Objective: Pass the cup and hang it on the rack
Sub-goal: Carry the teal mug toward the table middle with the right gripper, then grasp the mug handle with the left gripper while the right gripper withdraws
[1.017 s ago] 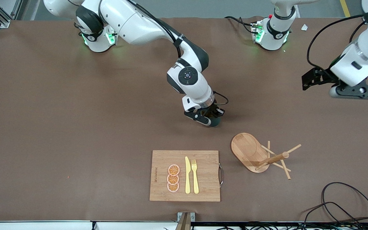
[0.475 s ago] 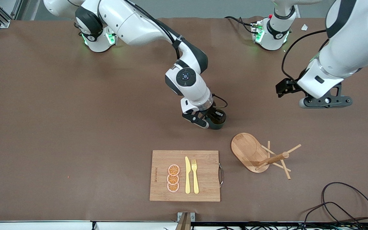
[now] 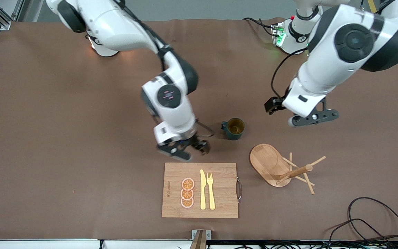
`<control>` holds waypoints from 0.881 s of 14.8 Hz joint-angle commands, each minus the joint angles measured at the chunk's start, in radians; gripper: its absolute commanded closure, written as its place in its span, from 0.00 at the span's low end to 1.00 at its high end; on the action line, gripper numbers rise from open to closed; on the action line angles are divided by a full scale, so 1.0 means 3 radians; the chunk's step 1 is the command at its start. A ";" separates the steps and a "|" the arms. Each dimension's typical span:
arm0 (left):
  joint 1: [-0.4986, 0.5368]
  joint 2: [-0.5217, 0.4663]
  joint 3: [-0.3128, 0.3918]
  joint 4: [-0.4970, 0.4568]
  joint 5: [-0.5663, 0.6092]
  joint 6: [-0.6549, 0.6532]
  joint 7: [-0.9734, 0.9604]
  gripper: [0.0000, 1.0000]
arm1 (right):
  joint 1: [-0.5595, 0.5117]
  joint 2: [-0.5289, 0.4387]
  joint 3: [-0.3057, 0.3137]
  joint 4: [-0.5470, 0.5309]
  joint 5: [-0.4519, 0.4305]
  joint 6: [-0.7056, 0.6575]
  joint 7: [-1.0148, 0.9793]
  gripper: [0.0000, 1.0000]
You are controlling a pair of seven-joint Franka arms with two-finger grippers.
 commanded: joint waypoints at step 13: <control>-0.1510 0.1148 0.0015 0.0111 0.1733 0.0541 -0.3359 0.03 | -0.1785 -0.1539 0.0080 -0.1259 -0.0065 -0.0610 -0.2583 0.00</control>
